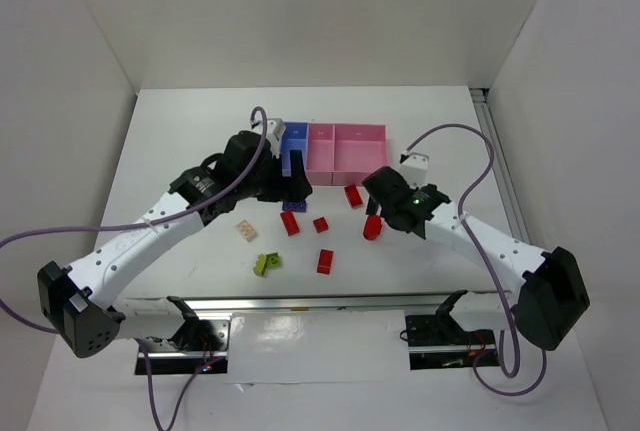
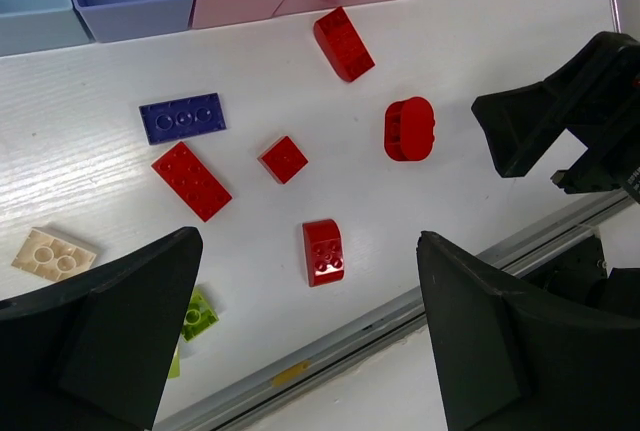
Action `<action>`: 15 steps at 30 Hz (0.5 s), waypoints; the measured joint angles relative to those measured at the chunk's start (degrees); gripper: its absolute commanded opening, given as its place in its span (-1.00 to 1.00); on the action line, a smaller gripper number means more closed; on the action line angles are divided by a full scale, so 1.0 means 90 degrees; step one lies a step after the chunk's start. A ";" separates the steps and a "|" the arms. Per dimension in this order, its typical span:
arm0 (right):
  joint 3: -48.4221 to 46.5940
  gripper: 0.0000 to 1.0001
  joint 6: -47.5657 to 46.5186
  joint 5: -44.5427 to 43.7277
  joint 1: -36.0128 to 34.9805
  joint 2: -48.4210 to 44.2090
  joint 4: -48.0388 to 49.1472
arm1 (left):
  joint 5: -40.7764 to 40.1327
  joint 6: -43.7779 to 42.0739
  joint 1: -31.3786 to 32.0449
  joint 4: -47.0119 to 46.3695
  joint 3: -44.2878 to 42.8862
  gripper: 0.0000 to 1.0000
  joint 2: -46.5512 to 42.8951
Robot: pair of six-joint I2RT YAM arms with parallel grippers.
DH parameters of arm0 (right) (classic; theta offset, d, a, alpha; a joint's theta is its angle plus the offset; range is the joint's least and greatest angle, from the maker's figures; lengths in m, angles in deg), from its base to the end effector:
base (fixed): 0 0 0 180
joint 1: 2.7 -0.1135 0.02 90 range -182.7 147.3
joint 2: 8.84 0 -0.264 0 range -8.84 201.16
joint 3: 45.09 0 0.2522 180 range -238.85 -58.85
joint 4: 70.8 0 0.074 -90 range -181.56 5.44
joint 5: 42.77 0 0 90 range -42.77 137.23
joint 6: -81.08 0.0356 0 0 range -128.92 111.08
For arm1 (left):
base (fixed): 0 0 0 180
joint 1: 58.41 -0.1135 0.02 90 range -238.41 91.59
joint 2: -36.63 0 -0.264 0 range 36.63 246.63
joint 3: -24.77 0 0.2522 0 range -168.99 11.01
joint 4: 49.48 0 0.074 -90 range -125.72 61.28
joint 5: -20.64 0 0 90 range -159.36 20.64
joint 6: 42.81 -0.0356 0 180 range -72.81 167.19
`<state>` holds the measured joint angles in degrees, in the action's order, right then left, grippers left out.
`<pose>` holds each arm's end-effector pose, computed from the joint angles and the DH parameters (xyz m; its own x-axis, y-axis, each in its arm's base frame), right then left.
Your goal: Sort the legos into containers by color
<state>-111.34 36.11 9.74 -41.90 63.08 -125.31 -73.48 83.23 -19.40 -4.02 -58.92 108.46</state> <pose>0.1996 0.1348 0.2508 -0.6640 0.1828 -0.7250 0.2870 0.9577 -0.0214 0.2158 -0.1716 0.3556 -0.6897 -0.1965 -0.6969 0.2171 0.8621 -0.4579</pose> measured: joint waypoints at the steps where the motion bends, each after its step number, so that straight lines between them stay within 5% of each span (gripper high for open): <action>1: 0.0075 0.98 -0.0007 0.0027 -0.0002 -0.0046 0.0032 | 0.0002 0.0000 0.0000 0.0000 0.0002 1.00 0.0002; 15: 0.1098 0.98 -0.0187 0.0741 0.0019 -0.0323 0.0962 | -0.0141 0.0000 0.0015 -0.0022 0.0253 1.00 0.0005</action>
<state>-101.46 34.43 16.40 -41.73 60.17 -116.66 -74.75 83.23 -19.27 -4.22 -56.65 108.51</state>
